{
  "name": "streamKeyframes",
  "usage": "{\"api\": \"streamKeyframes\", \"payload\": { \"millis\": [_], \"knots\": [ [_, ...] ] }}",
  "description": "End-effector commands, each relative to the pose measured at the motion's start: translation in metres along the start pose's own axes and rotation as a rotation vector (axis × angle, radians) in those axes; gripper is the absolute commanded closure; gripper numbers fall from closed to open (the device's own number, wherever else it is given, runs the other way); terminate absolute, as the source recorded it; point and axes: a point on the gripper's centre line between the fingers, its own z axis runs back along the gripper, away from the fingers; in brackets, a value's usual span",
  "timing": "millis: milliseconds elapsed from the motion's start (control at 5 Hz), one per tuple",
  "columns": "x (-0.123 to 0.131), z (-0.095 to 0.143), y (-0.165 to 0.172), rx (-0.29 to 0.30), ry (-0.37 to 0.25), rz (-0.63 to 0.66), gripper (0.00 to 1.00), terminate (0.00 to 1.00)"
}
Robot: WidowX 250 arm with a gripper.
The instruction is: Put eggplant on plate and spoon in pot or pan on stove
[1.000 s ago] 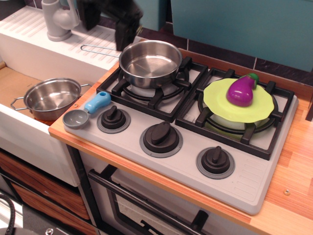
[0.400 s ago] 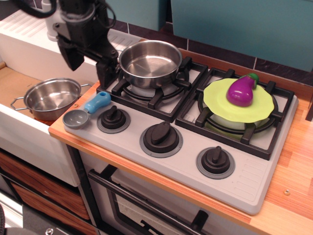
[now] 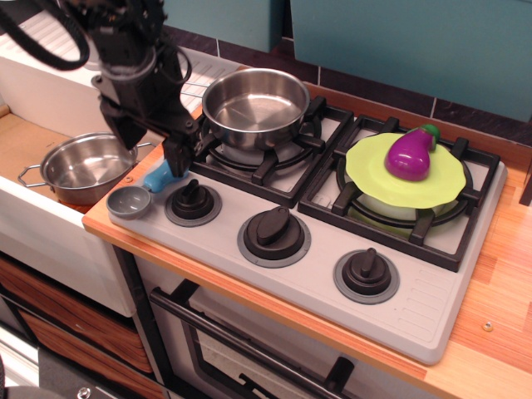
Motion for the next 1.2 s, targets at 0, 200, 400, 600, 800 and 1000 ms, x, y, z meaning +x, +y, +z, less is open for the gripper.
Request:
{"api": "streamKeyframes", "payload": {
  "millis": [0,200,400,600,800,1000],
  "knots": [
    [0.008,0.0,0.005,0.014,-0.031,0.003,0.0,0.0],
    [0.006,-0.004,0.003,0.013,-0.03,0.014,0.0,0.0],
    [0.004,-0.009,0.002,0.007,-0.034,0.018,0.0,0.0],
    [0.0,-0.015,0.002,0.003,-0.044,0.018,0.0,0.0],
    [-0.003,-0.022,0.0,-0.006,-0.043,0.028,0.0,0.0],
    [-0.007,-0.026,-0.005,-0.014,-0.043,0.039,0.0,0.0]
  ]
}}
